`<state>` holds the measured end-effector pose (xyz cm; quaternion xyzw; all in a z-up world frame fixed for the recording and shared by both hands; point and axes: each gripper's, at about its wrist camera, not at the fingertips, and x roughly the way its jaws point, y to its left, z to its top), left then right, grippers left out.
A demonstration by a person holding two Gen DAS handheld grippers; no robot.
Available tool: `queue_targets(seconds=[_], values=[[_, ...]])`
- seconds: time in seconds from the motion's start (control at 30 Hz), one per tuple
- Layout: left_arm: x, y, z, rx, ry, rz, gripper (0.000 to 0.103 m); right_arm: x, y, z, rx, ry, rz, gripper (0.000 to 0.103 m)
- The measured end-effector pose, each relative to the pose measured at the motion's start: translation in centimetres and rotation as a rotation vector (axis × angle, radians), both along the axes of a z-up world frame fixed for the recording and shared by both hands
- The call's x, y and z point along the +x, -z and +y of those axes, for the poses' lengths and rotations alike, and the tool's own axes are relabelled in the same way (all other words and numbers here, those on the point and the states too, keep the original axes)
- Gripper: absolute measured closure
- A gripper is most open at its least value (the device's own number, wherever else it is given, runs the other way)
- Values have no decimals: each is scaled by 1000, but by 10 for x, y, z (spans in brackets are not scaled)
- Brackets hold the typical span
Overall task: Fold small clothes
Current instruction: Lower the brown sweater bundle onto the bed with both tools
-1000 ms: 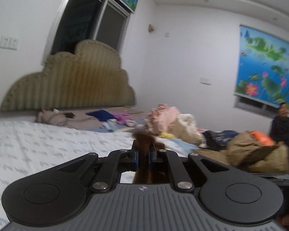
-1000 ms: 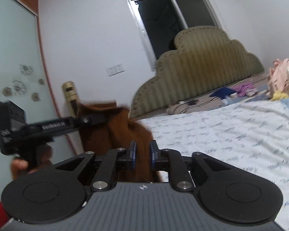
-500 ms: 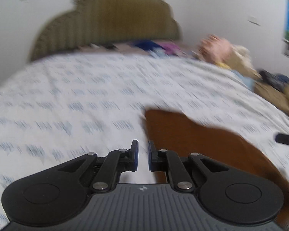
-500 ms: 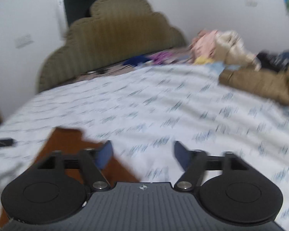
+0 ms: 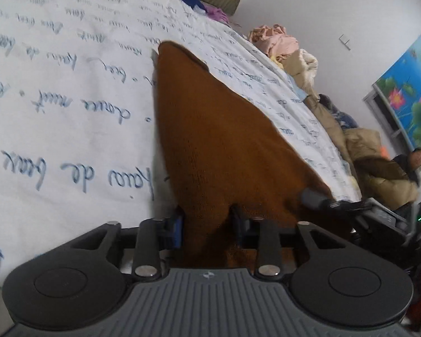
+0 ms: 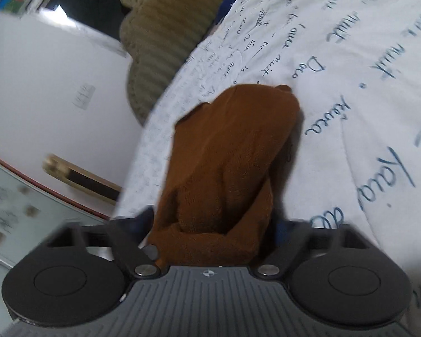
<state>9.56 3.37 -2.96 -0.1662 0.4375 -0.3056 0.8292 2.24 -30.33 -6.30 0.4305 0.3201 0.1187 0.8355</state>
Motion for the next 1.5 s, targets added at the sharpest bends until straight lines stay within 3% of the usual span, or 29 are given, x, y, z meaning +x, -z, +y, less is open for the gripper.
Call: queue_targets(seconds=[0.03, 0.07, 0.13, 0.2, 0.3, 0.37, 0.43, 0.47, 0.5, 0.57, 0.67, 0.77, 0.93, 1.03, 1.1, 1.2, 1.23, 1.27, 1.33, 1.5], values=[[-2, -2, 2, -1, -9, -14, 79, 5, 0, 6, -14, -2, 13, 64], [-6, -5, 5, 5, -19, -36, 80, 5, -2, 10, -4, 2, 7, 66], [-13, -12, 9, 51, -42, -110, 80, 0, -8, 16, 17, -14, -47, 68], [-13, -9, 7, 94, -48, -127, 80, -4, -8, 21, 21, -33, -63, 68], [-29, -12, -1, 150, -72, -166, 76, -9, -2, 31, -151, 15, 3, 61], [-50, -22, -12, 252, -111, -250, 66, -25, -13, 38, -242, 58, -29, 46], [-69, -31, -21, 311, -140, -321, 34, -44, -33, 52, -415, 145, -62, 29], [-78, -34, -26, 335, -150, -348, 27, -54, -43, 60, -511, 178, -89, 22], [-85, -36, -32, 365, -164, -372, 23, -60, -51, 71, -596, 199, -116, 19], [-94, -35, -43, 440, -176, -404, 23, -68, -58, 88, -708, 191, -147, 0], [-98, -30, -49, 499, -185, -392, 23, -59, -53, 109, -798, 116, -113, 0], [-101, -28, -44, 510, -186, -381, 23, -63, -47, 113, -835, 90, -54, 0], [-101, -24, -38, 532, -212, -375, 23, -85, -54, 113, -899, 38, -108, 0], [-99, -20, -35, 531, -214, -358, 23, -70, -40, 104, -788, -30, -59, 1], [-99, -19, -34, 538, -215, -354, 23, -57, -28, 97, -710, -37, -33, 6], [-100, -19, -35, 544, -210, -356, 23, -44, -18, 104, -835, -3, -23, 12], [-100, -18, -35, 546, -211, -356, 23, -44, -19, 105, -855, -2, -47, 26], [-100, -18, -35, 548, -210, -353, 23, -44, -20, 105, -832, -19, -69, 61], [-101, -17, -37, 553, -209, -347, 23, -41, -25, 100, -734, -47, -80, 86], [-107, -21, -42, 564, -193, -375, 23, -52, -38, 92, -783, 4, -91, 95]])
